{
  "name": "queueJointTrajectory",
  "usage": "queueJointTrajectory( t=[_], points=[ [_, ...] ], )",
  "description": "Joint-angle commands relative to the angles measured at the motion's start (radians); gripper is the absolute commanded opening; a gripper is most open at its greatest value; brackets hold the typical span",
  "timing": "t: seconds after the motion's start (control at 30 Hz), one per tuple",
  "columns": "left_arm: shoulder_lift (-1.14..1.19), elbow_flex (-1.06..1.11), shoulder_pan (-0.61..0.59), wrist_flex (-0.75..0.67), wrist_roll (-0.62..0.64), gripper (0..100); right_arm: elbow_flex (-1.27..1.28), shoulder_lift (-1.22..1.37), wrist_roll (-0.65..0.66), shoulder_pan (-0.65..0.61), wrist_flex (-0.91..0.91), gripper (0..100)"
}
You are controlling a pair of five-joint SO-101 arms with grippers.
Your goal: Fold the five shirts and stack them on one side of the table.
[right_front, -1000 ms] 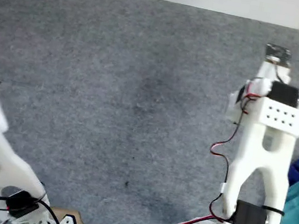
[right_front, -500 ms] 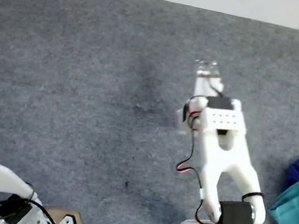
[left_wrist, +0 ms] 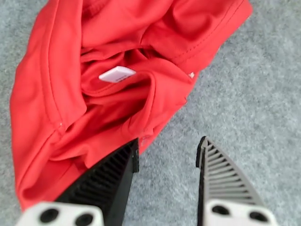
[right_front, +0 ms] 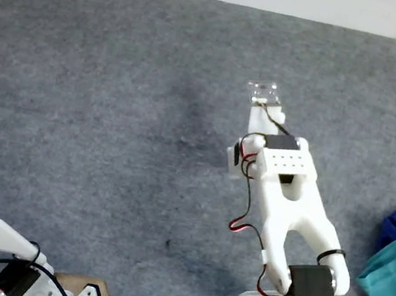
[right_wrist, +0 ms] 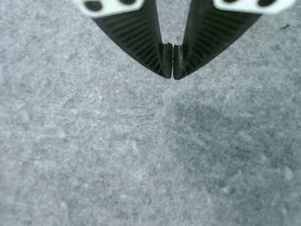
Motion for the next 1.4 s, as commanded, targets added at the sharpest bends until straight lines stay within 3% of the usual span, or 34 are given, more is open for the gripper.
queueJointTrajectory(
  t=[0.0, 0.33, 0.63, 1.03, 1.1, 1.2, 1.37],
  points=[
    [-0.016, -0.048, -0.042, -0.034, 0.051, 22, -0.001, -0.004, 0.0, -0.007, -0.013, 2.2],
    [-0.005, -0.084, -0.081, -0.078, 0.066, 22, 0.002, -0.004, 0.002, -0.007, -0.015, 2.4],
    [0.134, -0.076, -0.041, -0.181, 0.066, 22, 0.018, -0.004, 0.002, -0.007, -0.016, 2.4],
    [0.147, -0.076, 0.054, -0.176, 0.071, 21, 0.018, -0.004, 0.002, -0.007, -0.016, 2.4],
    [0.15, -0.074, 0.071, -0.176, 0.071, 17, 0.019, -0.004, 0.002, -0.007, -0.016, 2.4],
    [0.15, -0.074, 0.079, -0.184, 0.064, 2, 0.019, -0.004, 0.0, -0.007, -0.016, 2.4],
    [0.145, -0.076, 0.113, -0.178, 0.069, 0, 0.019, -0.004, 0.0, -0.005, -0.018, 2.4]
  ],
)
